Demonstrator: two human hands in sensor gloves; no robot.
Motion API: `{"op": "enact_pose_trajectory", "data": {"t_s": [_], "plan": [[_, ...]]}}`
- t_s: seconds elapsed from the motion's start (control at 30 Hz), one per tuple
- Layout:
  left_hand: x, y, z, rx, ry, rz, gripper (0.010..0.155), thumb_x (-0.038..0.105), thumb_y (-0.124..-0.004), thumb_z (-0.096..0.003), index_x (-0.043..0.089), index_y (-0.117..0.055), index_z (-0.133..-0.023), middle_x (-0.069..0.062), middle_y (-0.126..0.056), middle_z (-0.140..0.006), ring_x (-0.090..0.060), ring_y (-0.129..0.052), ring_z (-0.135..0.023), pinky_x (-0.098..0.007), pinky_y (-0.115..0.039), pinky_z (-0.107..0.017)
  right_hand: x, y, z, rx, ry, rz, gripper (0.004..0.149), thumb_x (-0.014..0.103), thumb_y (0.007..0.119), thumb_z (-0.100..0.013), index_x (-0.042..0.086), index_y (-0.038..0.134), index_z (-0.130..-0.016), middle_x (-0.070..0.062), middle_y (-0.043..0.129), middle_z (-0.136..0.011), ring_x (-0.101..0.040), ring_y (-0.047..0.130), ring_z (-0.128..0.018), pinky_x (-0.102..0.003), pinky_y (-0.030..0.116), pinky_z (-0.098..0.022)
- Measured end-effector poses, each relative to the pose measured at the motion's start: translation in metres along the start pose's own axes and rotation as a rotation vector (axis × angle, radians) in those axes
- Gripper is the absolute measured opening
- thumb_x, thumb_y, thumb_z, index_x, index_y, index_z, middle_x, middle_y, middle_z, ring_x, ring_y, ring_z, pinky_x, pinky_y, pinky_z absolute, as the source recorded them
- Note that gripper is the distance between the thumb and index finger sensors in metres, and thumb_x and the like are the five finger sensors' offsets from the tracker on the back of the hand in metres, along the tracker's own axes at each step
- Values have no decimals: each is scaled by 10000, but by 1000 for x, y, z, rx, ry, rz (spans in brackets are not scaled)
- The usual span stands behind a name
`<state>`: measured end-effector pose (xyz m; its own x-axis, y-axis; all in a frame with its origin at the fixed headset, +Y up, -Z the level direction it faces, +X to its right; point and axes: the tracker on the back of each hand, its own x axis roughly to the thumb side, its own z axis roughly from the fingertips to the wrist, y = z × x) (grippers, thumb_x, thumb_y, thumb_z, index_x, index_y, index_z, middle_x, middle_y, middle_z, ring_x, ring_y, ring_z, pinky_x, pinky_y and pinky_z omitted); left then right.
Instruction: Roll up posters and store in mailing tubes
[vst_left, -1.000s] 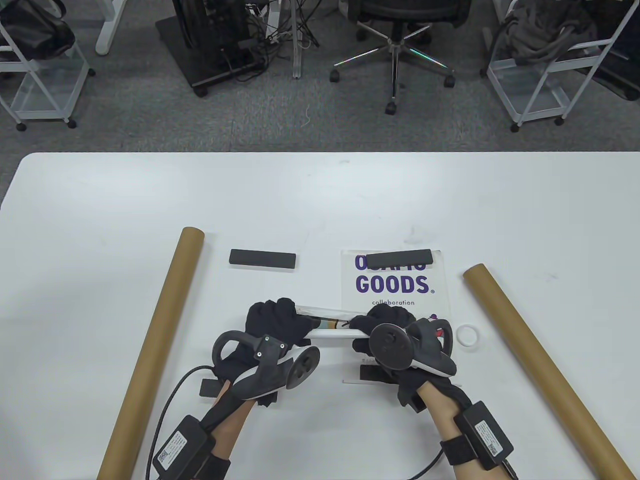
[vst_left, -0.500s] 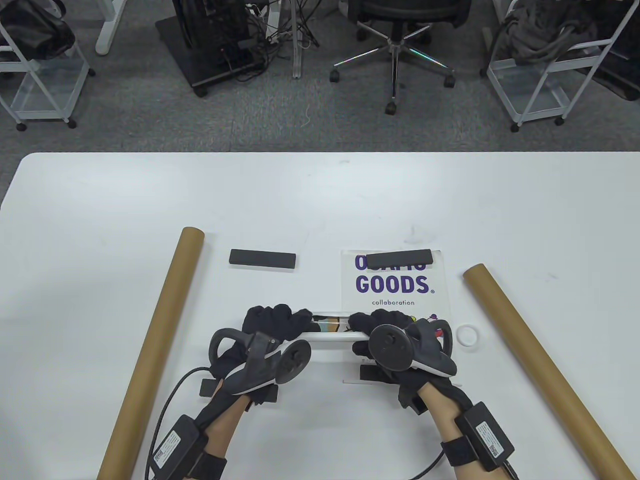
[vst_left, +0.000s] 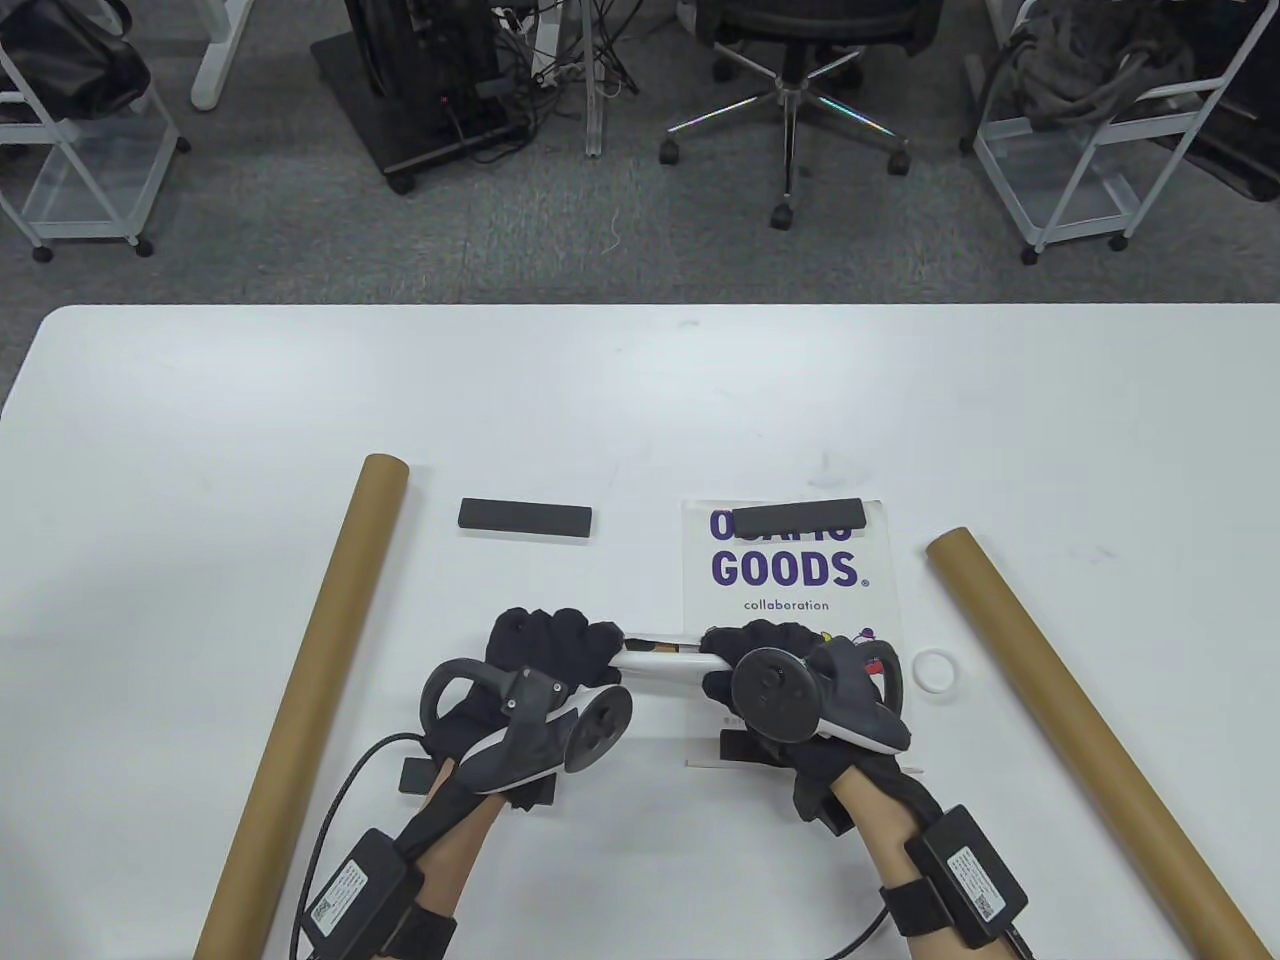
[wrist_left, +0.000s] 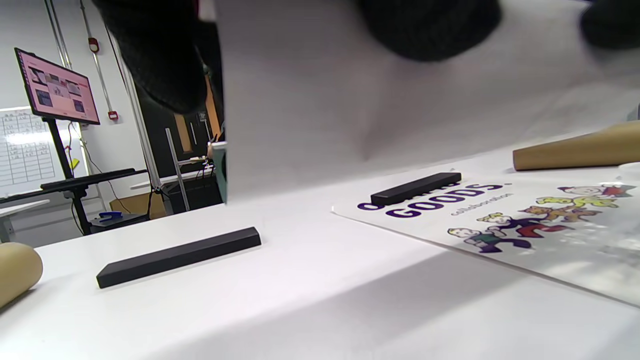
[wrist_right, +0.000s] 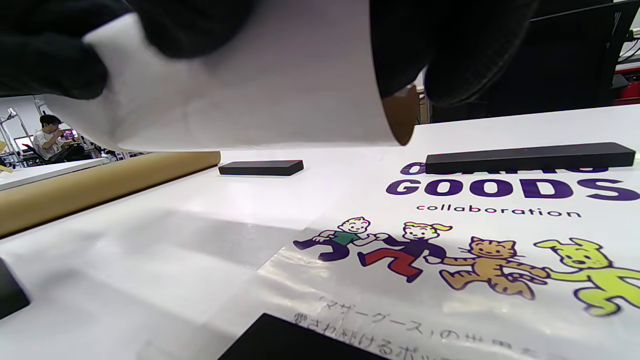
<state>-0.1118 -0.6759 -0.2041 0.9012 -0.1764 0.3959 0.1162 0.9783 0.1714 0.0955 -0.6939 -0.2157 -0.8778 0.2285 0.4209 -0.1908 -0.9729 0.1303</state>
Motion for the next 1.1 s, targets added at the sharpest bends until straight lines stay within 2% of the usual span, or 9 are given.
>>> {"op": "enact_pose_trajectory", "data": {"t_s": [0.1,0.27,0.43,0.53,0.67,0.77,0.9,1.1], "plan": [[1,0,1,15,-6,-20,483,517,-745,-448,371,-763,-908,99,-911,-761,-153,-952,-583,-503,-762,-751,0,2,0,-2,6,32,525,409,733,-445,192,680,-919,-16,847,-705,-282,895,-532,-647,704,-640],[1,-1,2,11,-11,-2,447,496,-759,-461,392,-797,-894,102,-911,-800,-158,-962,-643,-500,-758,-763,-3,4,0,-3,9,1,481,398,719,-452,211,729,-894,-22,869,-708,-294,912,-551,-652,701,-639],[3,1,1,-18,-17,-11,464,511,-760,-464,383,-829,-905,39,-820,-939,-213,-903,-766,-540,-714,-783,-3,5,-1,-4,22,22,471,392,711,-455,219,750,-892,-56,813,-865,-364,869,-695,-677,654,-657],[7,1,1,-20,-25,-62,473,515,-761,-464,377,-839,-909,37,-811,-931,-210,-898,-753,-547,-714,-781,-2,6,-2,8,41,47,474,393,712,-450,216,760,-887,-97,731,-897,-380,806,-704,-688,614,-666],[6,1,1,-22,-29,-25,480,510,-774,-457,367,-855,-908,52,-850,-871,-187,-921,-714,-537,-735,-773,-2,5,-1,5,39,53,491,397,723,-442,215,761,-897,-87,755,-831,-354,821,-647,-677,631,-662],[1,0,1,-36,-24,23,536,511,-779,-451,344,-832,-957,57,-860,-853,-181,-934,-706,-534,-741,-770,-2,3,0,4,26,32,522,402,734,-433,208,745,-917,-68,778,-778,-327,847,-605,-668,653,-657],[-3,-1,1,-48,-17,44,589,522,-786,-441,348,-783,-1004,66,-879,-839,-169,-957,-697,-521,-752,-767,-3,3,-1,-1,16,17,586,407,749,-422,188,689,-963,-48,807,-750,-312,876,-590,-659,670,-656],[-2,-2,0,-43,-20,45,649,527,-789,-436,344,-721,-1055,89,-931,-809,-150,-1008,-672,-503,-770,-762,-6,2,-1,-39,28,17,613,410,772,-395,190,695,-962,-37,853,-741,-306,912,-596,-638,693,-651]]}}
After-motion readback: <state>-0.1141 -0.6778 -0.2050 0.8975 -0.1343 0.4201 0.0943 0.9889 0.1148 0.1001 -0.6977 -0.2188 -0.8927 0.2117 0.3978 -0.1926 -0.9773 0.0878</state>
